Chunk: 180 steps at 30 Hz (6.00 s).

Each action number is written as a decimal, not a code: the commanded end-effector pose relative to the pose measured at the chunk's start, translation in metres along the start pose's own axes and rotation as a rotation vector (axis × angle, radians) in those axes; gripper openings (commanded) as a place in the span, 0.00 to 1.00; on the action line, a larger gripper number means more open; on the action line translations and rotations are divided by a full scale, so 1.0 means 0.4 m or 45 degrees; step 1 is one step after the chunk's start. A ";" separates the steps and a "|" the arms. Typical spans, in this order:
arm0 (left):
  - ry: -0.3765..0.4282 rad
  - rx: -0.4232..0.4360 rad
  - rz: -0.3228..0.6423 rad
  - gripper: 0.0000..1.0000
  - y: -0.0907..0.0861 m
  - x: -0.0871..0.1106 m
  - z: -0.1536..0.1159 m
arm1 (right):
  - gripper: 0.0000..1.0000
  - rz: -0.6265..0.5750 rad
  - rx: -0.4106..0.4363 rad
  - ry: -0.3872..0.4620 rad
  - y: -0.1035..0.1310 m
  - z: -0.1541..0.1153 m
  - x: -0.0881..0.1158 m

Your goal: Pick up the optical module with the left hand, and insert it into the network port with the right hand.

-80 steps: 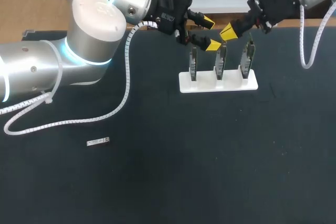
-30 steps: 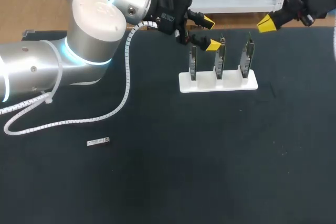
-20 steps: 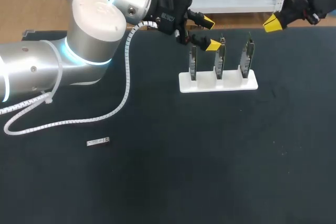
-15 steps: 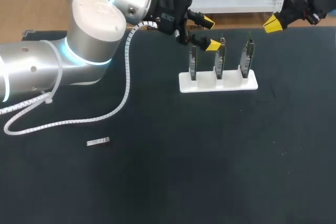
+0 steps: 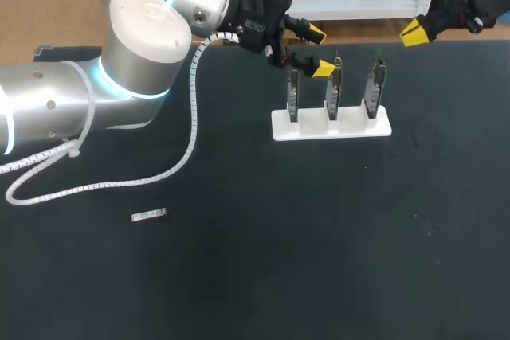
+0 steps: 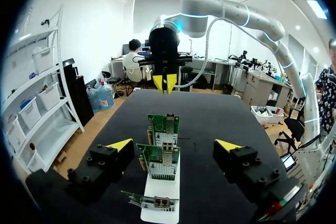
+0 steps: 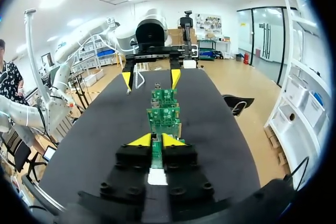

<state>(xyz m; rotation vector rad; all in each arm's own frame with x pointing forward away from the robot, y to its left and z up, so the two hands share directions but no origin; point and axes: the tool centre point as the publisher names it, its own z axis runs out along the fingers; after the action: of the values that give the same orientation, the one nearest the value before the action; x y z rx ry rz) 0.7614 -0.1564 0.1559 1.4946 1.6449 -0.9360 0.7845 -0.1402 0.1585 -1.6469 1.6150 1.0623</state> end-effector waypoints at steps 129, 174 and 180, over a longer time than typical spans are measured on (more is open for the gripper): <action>1.305 -0.046 -0.106 1.00 -0.448 0.767 -0.521 | 1.00 -0.001 0.035 0.007 0.023 0.006 -0.004; 1.399 -0.049 -0.168 1.00 -0.480 0.800 -0.512 | 1.00 -0.001 0.035 0.007 0.023 0.006 -0.004; 1.395 -0.056 -0.169 0.01 -0.480 0.801 -0.511 | 1.00 -0.001 0.035 0.007 0.023 0.006 -0.004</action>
<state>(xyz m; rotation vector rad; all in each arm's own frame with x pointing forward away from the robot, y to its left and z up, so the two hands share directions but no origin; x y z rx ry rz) 0.5394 0.1627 -0.0150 2.0422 2.4899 -0.0531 0.7782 -0.1386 0.1594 -1.6364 1.6243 1.0406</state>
